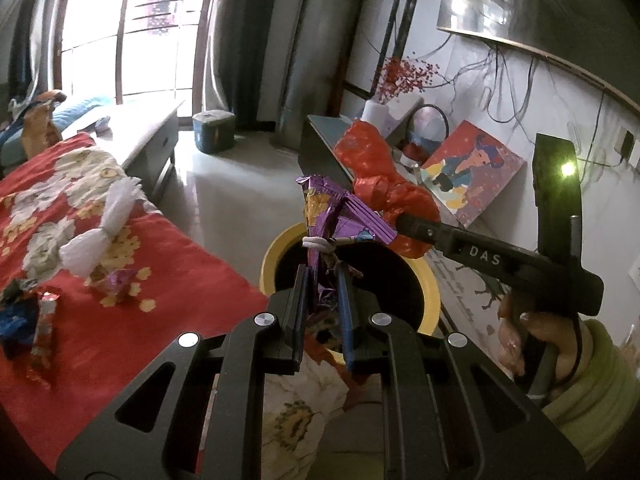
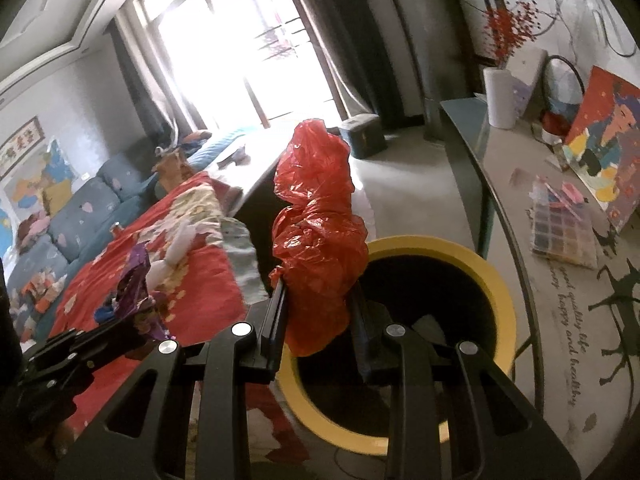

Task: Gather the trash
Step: 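Carry the purple wrapper and red bag over the yellow-rimmed bin with both tools, then open both tools to drop the purple wrapper and red bag into the bin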

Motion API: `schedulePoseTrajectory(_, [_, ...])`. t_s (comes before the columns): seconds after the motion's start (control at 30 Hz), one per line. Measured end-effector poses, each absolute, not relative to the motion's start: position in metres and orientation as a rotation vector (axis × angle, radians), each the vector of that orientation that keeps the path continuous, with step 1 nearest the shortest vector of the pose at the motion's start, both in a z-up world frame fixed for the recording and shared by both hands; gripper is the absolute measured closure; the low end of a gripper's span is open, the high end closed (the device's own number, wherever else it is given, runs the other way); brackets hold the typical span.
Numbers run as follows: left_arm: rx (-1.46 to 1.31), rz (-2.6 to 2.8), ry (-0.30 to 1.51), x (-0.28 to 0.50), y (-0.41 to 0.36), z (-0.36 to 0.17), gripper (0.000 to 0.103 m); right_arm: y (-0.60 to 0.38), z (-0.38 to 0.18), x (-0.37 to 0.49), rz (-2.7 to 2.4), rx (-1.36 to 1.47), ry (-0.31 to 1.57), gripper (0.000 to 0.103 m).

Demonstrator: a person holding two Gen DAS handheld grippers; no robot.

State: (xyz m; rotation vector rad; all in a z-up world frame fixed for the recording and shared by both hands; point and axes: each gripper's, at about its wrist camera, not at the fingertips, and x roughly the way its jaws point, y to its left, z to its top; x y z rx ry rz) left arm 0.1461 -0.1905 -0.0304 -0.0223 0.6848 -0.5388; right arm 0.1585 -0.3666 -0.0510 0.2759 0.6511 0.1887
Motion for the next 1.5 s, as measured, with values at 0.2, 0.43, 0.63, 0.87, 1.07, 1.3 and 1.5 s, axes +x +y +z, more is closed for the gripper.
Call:
schedulePoseTrajectory(0.2, [-0.002, -0.564, 0.702, 0.152, -0.207, -0.039, 0.094, -0.382, -0.06, 0.16, 0.151, 0.292, 0.669, 0.076])
schedulePoseTrajectory(0.43, [0.024, -0.593, 0.729, 0.164, -0.227, -0.054, 0.094, -0.398, -0.072, 0.165, 0.11, 0.303, 0.695, 0.074])
schedulePoseTrajectory(0.63, [0.035, -0.6, 0.764, 0.173, -0.235, -0.07, 0.093, -0.41, -0.084, 0.168, 0.081, 0.323, 0.719, 0.074])
schedulePoseTrajectory(0.87, [0.043, -0.594, 0.811, 0.188, -0.249, -0.087, 0.093, -0.416, -0.095, 0.171, 0.073, 0.347, 0.746, 0.073])
schedulePoseTrajectory(1.07, [0.042, -0.578, 0.824, 0.199, -0.255, -0.091, 0.091, -0.42, -0.099, 0.173, 0.062, 0.368, 0.753, 0.063])
schedulePoseTrajectory(1.3, [0.009, -0.557, 0.815, 0.201, -0.248, -0.087, 0.049, -0.427, -0.096, 0.172, 0.033, 0.382, 0.739, 0.044])
schedulePoseTrajectory(1.5, [-0.047, -0.543, 0.803, 0.198, -0.234, -0.079, 0.015, -0.421, -0.087, 0.167, 0.008, 0.355, 0.702, 0.031])
